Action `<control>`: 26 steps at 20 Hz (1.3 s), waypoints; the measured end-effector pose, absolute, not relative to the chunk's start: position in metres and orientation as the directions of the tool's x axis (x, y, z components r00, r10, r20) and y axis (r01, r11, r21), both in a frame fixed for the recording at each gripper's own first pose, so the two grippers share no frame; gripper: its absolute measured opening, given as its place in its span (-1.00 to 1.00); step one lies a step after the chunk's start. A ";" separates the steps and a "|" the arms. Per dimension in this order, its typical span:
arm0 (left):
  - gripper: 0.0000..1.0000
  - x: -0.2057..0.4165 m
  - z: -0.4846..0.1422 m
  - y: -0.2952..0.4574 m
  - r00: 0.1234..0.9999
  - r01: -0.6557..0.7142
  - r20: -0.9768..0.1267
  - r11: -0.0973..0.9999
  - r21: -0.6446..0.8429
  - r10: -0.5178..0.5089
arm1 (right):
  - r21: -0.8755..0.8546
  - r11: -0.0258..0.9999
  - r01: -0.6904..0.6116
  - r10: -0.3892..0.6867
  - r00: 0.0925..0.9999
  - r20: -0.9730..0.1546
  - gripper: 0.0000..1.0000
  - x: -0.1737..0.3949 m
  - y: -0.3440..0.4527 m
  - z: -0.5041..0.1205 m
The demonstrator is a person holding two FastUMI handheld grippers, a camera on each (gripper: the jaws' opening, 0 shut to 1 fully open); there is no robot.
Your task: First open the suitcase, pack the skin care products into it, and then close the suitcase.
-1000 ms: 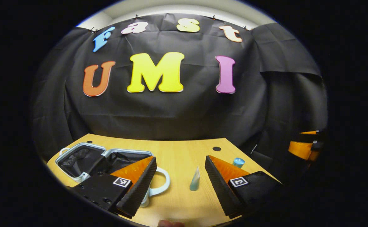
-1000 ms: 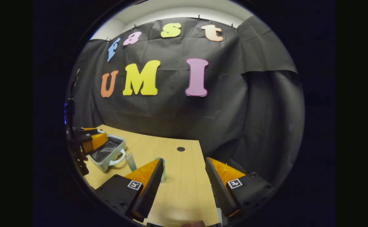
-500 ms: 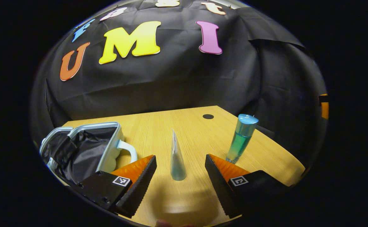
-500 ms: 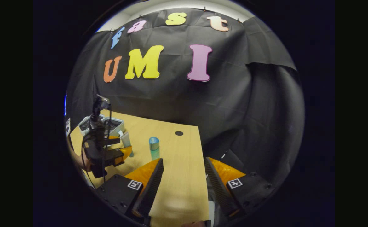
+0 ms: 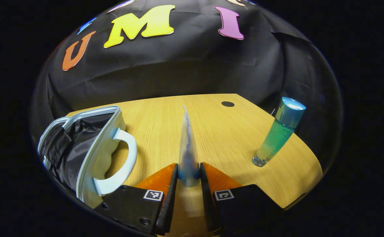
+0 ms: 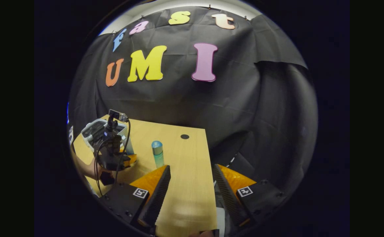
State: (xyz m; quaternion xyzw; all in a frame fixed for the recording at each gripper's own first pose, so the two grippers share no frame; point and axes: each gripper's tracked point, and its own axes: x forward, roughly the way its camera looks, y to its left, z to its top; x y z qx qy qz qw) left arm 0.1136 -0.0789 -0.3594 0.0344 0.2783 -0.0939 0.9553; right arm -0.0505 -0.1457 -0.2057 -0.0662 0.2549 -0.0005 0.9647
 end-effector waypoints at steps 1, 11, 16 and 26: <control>-0.17 0.112 -0.358 -0.078 0.823 0.199 -0.546 0.980 0.020 -0.156 | -0.121 0.992 -0.041 -0.024 0.867 -0.497 0.59 -0.049 -0.143 -0.209; -0.23 0.035 -0.257 -0.033 0.831 0.133 -0.537 0.990 -0.057 -0.143 | -0.032 0.995 -0.098 0.067 0.848 -0.526 0.59 -0.005 -0.087 -0.286; -0.24 -0.010 -0.226 -0.002 0.825 0.063 -0.558 0.996 -0.060 -0.086 | 0.033 0.991 -0.128 0.123 0.807 -0.578 0.59 0.024 -0.052 -0.337; -0.23 -0.053 -0.213 0.067 0.803 -0.090 -0.593 0.995 -0.032 0.054 | 0.063 0.997 -0.044 0.074 0.766 -0.638 0.26 0.084 -0.034 -0.388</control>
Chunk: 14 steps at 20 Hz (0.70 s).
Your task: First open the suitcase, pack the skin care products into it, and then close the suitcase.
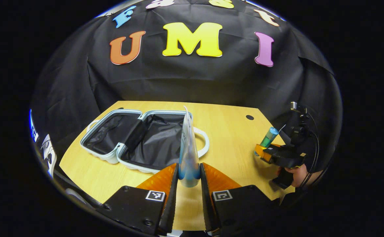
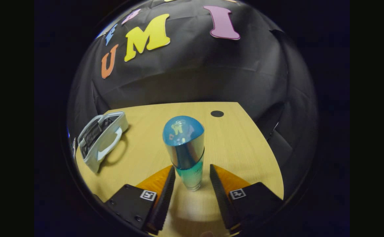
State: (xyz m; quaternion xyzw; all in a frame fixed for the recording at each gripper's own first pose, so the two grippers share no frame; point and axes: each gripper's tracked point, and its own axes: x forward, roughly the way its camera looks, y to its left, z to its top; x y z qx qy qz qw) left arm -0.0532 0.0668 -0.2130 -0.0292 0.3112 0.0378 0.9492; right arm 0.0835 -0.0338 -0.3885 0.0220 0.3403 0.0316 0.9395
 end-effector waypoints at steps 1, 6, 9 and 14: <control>-0.23 -0.056 -0.214 0.075 0.798 -0.103 -0.599 0.994 -0.032 0.063 | 0.063 0.997 -0.036 0.068 0.761 -0.645 -0.07 0.085 -0.033 -0.389; -0.23 -0.053 -0.221 0.125 0.743 -0.185 -0.663 0.980 -0.069 0.094 | 0.115 0.993 -0.015 0.090 0.729 -0.679 -0.28 0.073 -0.026 -0.378; -0.23 -0.031 -0.222 0.152 0.721 -0.180 -0.690 0.978 -0.104 0.059 | 0.170 0.985 -0.035 0.142 0.720 -0.679 -0.30 0.053 -0.022 -0.347; -0.26 0.005 -0.243 0.182 0.630 -0.134 -0.774 0.973 -0.186 -0.061 | 0.277 0.960 -0.036 0.220 0.705 -0.674 -0.36 0.006 -0.014 -0.288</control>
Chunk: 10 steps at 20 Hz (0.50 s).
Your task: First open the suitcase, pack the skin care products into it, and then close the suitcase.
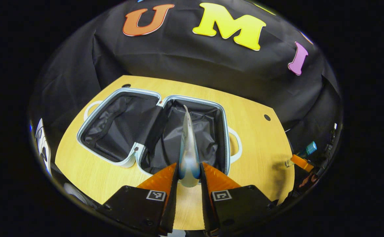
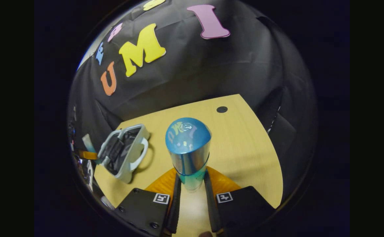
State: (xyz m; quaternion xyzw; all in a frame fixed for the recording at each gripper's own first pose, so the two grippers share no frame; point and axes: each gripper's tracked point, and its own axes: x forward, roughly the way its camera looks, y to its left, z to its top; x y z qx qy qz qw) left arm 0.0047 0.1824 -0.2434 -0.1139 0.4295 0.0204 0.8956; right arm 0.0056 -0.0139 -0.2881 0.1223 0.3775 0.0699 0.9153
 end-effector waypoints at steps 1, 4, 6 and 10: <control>-0.26 0.011 -0.251 0.190 0.603 -0.122 -0.794 0.976 -0.179 -0.070 | 0.278 0.959 -0.046 0.228 0.708 -0.669 -0.31 -0.003 -0.013 -0.277; -0.27 0.025 -0.276 0.203 0.497 -0.108 -0.862 0.978 -0.181 -0.105 | 0.249 0.965 -0.083 0.232 0.715 -0.660 -0.31 -0.026 -0.013 -0.257; -0.27 0.035 -0.290 0.199 0.427 -0.095 -0.891 0.972 -0.213 -0.153 | 0.240 0.967 -0.088 0.228 0.722 -0.654 -0.31 -0.037 -0.016 -0.244; -0.29 0.044 -0.331 0.196 0.251 -0.040 -0.949 0.977 -0.209 -0.193 | 0.247 0.969 -0.029 0.189 0.730 -0.657 -0.31 -0.049 -0.030 -0.231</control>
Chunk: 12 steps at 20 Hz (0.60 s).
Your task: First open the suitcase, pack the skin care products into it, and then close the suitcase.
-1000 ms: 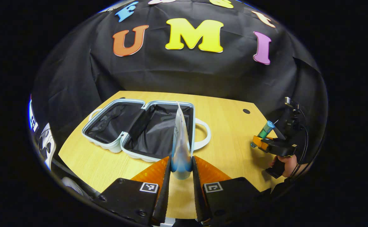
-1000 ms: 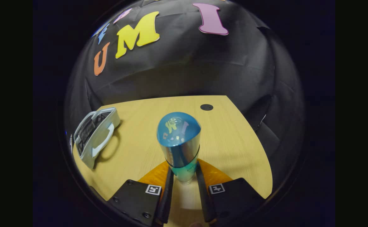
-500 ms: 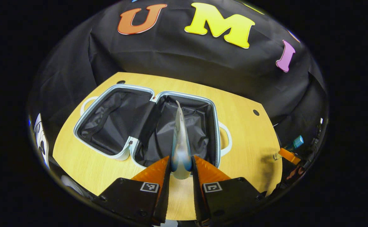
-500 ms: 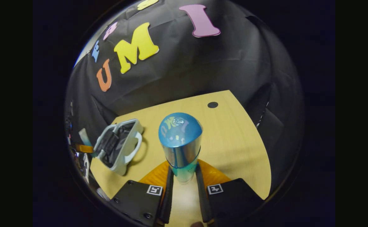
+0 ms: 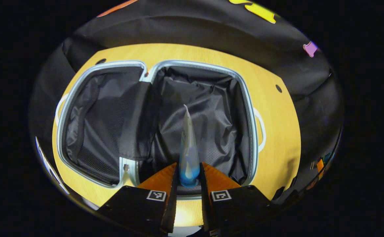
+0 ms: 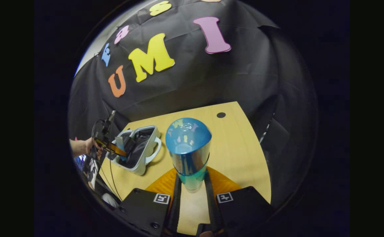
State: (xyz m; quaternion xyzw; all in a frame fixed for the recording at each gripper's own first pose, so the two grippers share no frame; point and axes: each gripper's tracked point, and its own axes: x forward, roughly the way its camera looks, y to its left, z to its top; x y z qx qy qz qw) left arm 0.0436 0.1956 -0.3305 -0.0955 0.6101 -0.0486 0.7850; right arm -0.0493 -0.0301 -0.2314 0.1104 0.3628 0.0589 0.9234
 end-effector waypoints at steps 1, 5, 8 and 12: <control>-0.29 0.045 -0.339 0.194 0.209 -0.038 -0.956 0.976 -0.216 -0.204 | 0.249 0.968 -0.020 0.184 0.731 -0.657 -0.31 -0.052 -0.032 -0.227; -0.30 0.052 -0.364 0.205 0.096 -0.032 -0.981 0.984 -0.173 -0.169 | 0.251 0.968 0.008 0.160 0.751 -0.641 -0.31 -0.062 -0.042 -0.212; -0.29 0.053 -0.372 0.202 0.020 -0.031 -0.986 0.986 -0.164 -0.163 | 0.243 0.970 0.029 0.140 0.749 -0.647 -0.31 -0.069 -0.051 -0.214; -0.30 0.053 -0.378 0.202 -0.036 -0.022 -0.990 0.990 -0.139 -0.140 | 0.251 0.966 0.055 0.125 0.752 -0.647 -0.32 -0.072 -0.057 -0.211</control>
